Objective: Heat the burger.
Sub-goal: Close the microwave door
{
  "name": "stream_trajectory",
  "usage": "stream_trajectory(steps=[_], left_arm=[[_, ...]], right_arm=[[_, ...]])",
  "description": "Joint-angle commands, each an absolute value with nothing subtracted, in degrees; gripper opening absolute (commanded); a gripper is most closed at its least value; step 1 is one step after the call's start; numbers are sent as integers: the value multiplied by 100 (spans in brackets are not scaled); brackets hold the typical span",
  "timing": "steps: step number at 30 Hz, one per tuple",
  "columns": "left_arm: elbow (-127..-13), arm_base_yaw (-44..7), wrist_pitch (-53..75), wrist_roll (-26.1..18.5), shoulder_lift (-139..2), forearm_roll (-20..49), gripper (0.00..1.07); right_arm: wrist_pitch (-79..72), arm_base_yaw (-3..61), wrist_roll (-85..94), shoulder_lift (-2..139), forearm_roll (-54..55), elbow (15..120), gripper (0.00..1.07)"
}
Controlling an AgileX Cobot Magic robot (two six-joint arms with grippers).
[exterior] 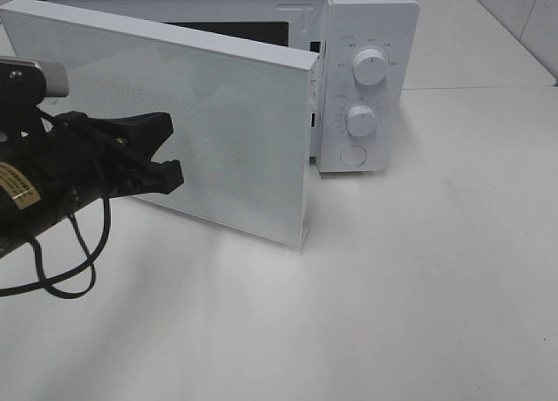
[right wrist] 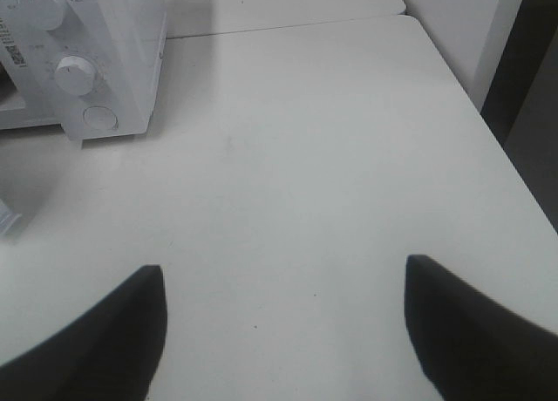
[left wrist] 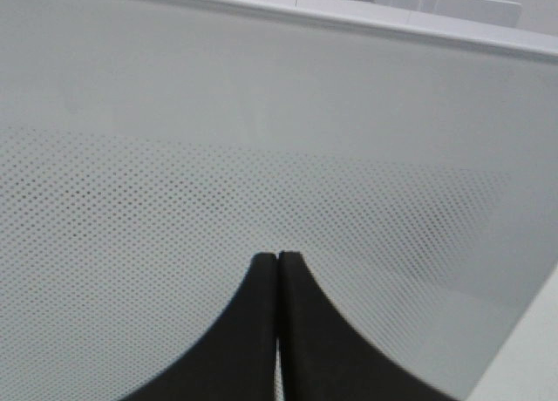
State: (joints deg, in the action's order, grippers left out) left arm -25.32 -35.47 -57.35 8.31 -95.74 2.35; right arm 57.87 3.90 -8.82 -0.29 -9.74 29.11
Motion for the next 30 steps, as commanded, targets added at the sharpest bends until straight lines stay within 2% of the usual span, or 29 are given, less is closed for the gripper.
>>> stream_trajectory(steps=[1,12,30], left_arm=[[-2659,-3621,-5787,739,-9609,395,0],[-3615,-3936,-5495,745,-10141,550,0],[-4910,-3936,-5208,762,-10829,636,0]], right_arm=[[5758,361,-888,-178,-985,2882,72],[5758,361,-882,-172,-985,2882,72],[5758,361,-882,-172,-985,2882,72]])
